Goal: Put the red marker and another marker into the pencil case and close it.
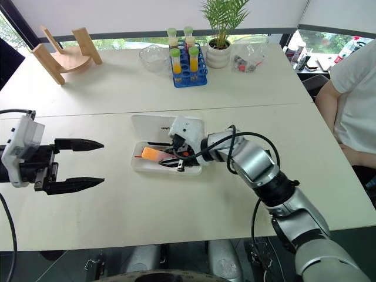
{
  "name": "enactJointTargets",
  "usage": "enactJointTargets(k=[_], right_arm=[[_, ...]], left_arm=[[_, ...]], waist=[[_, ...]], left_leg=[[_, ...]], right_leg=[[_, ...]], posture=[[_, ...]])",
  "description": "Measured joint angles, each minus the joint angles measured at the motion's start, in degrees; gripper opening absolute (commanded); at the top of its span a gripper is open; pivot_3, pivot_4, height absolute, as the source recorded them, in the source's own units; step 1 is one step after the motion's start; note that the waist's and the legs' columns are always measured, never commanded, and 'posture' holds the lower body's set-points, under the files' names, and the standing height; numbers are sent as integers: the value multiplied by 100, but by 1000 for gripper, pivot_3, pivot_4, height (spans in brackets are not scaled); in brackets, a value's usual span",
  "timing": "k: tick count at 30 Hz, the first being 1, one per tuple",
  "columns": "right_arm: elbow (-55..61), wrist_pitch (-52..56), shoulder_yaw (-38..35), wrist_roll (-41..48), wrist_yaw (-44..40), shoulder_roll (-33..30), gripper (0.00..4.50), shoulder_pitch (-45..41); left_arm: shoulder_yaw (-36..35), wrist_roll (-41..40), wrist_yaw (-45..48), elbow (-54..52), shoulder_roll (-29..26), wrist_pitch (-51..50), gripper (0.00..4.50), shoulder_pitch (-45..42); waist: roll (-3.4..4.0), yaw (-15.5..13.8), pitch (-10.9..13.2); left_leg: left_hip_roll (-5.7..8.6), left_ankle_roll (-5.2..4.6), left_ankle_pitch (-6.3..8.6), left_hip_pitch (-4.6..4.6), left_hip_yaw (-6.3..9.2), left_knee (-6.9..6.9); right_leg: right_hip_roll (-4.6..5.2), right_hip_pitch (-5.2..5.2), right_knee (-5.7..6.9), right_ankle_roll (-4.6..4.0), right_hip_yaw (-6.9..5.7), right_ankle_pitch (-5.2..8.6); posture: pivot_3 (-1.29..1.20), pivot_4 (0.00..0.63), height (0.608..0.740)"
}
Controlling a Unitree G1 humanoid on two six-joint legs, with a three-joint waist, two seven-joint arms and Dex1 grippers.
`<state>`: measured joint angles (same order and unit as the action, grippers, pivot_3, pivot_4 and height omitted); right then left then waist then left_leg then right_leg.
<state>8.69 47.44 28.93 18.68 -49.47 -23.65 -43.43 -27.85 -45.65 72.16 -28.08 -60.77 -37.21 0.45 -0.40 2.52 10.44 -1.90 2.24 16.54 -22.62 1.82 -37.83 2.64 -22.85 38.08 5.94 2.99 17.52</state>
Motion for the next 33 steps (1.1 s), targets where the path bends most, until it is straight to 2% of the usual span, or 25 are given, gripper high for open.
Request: enactJointTargets(k=[13, 15, 17, 21, 24, 30, 33], right_arm=[[-861, -542, 439, -609, -216, 591, 844, -175], [-1009, -684, 445, -724, -253, 651, 1876, -195], [-1094, -745, 443, -790, -270, 681, 2618, -228], [-1104, -763, 381, -837, -337, 689, 4454, -273], [-846, -521, 175, -774, -385, 591, 4454, -322], [233, 687, -1057, -191, -229, 13, 4454, -454], [1020, 1736, -2740, 125, 27, -1190, 4454, 159]], left_arm=[[-4, -120, -345, -243, 113, 2, 4500, 129], [-4, -123, -378, -245, 114, 2, 4500, 158], [-4, -125, -401, -249, 116, 2, 4500, 161], [-4, -126, -473, -277, 140, 3, 4500, 163], [3, -127, -497, -290, 150, 12, 4500, 156], [189, -127, -529, -251, 228, 34, 4500, -27], [363, -129, -524, -220, 279, 52, 4500, -142]], waist=[[0, 4, 0], [0, 5, 0], [0, 5, 0], [0, 4, 0], [1, -4, 0], [3, -31, 3], [-2, -203, 3]], left_leg=[[1, 1, 0, 1, 1, 3], [1, 1, 0, 1, 0, 3], [1, 1, -1, 2, 0, 3], [1, 1, -1, 1, 1, 3], [1, 1, -1, 1, 2, 3], [4, 1, -1, -2, 5, 3], [13, 2, 0, -10, 7, 4]], right_leg=[[-1, -2, 1, 0, 0, 0], [-1, -2, 1, 0, 0, 0], [-1, -2, 1, 0, 0, 0], [-1, -2, 1, 0, 0, 0], [0, -2, 1, 0, -1, 0], [4, 1, 0, 0, -3, 0], [15, 8, -19, 0, -6, 0]], posture=[[0, 150, 740], [0, 150, 740], [0, 150, 740], [0, 150, 740], [0, 150, 740], [0, 150, 740], [0, 150, 740]])
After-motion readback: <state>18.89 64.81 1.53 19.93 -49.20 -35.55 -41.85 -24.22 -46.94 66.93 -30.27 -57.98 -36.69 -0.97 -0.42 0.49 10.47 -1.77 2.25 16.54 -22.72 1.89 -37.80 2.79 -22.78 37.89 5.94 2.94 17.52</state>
